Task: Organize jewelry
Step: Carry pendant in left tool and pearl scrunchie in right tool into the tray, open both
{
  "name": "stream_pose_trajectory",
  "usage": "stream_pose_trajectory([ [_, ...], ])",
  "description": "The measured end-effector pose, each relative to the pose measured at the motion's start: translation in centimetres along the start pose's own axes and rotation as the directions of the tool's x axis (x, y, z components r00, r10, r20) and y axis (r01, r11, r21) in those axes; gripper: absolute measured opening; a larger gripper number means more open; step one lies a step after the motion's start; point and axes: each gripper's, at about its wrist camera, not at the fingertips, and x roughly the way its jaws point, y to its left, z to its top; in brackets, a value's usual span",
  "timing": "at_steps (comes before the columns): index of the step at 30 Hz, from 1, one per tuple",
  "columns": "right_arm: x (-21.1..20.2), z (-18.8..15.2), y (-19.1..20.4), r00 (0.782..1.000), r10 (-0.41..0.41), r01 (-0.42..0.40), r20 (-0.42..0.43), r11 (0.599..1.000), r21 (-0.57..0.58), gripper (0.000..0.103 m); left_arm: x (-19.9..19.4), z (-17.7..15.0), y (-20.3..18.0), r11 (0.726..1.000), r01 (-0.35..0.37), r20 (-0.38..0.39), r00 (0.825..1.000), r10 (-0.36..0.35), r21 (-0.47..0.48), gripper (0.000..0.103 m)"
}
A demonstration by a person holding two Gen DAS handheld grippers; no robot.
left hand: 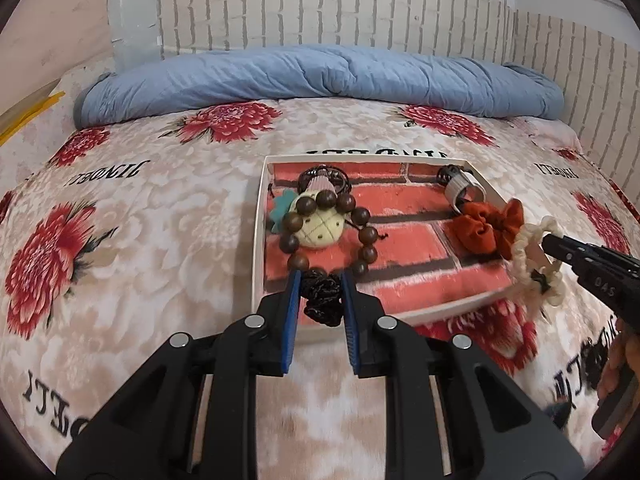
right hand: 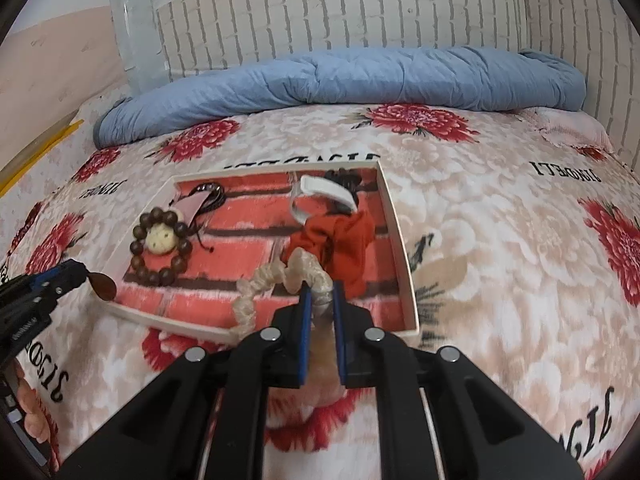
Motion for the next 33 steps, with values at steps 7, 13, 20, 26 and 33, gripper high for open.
stream_pose_trajectory([
  [7,2.1,1.1,-0.5,1.000,0.008,-0.008,0.009,0.999,0.032,0.011,2.7,1.4,-0.5,1.000,0.027,0.006,1.000,-0.027,0.002,0.019],
  [13,4.0,1.1,-0.9,1.000,-0.004,0.004,-0.012,0.999,0.040,0.011,4.9,1.6,-1.1,0.999,0.025,0.001,1.000,-0.025,0.025,0.019],
  [20,5.5,1.4,-1.9,0.999,-0.042,0.043,-0.025,0.999,0.033,0.011,8.0,2.2,-1.2,0.999,0.038,-0.024,0.999,-0.037,0.018,0.019],
  [26,7.0,1.5,-2.2,0.997,-0.056,0.057,-0.049,0.998,0.031,0.011,9.2,1.6,-0.9,1.000,0.018,-0.041,0.999,-0.017,0.022,0.019],
  [33,7.6,1.2,-1.6,0.996,-0.053,0.054,-0.070,0.998,0.008,0.011,9.6,1.1,-0.2,1.000,0.020,-0.056,0.998,-0.020,0.006,0.019],
])
